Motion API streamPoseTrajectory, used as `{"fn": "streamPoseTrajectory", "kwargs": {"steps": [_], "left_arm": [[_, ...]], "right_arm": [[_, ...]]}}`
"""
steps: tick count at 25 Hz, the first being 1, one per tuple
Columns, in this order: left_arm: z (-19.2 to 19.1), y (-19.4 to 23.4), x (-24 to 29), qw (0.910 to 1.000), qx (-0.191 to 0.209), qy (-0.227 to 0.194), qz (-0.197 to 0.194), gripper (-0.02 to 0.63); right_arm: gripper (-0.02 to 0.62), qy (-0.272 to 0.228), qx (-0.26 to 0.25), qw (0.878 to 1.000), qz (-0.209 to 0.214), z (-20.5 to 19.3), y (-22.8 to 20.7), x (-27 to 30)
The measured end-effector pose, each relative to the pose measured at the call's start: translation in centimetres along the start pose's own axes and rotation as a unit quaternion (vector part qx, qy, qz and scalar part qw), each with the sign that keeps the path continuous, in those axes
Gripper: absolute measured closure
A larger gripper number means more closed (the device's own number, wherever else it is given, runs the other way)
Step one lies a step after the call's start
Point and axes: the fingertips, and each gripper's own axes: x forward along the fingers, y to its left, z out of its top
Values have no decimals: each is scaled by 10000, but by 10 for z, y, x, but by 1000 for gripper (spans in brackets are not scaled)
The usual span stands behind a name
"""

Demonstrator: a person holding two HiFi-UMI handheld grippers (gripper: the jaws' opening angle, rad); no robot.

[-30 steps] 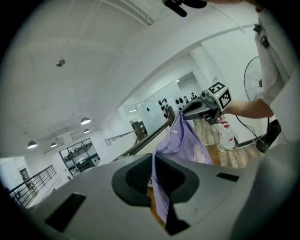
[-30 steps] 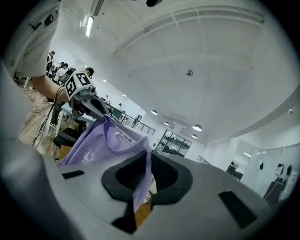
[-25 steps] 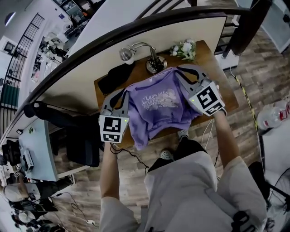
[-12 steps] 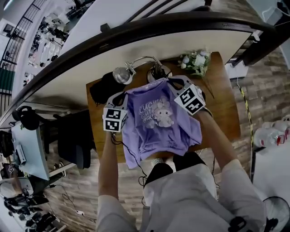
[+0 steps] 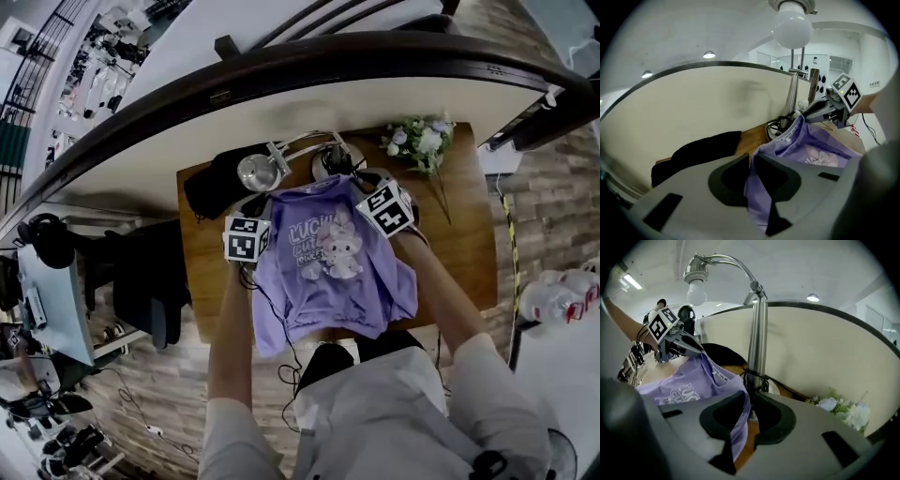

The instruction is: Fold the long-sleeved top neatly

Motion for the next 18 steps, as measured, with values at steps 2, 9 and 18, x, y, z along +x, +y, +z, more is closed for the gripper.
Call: {"fn": "streamPoseTrajectory", "kwargs": {"steps": [2,9,18], "left_arm": [[-5,4,0,10000,-25,76,-10,525],[2,33,-34,9970,-575,-490,178,456],[-51,-43,-137,9950,-107,-986,-134,457]], "right_arm": [[509,92,205,9997,-66,-5,-3,0],[491,-139,562,9953,-781,-15,-15,-35],[495,-461,298,9971,-527,-67,98,-128]]}}
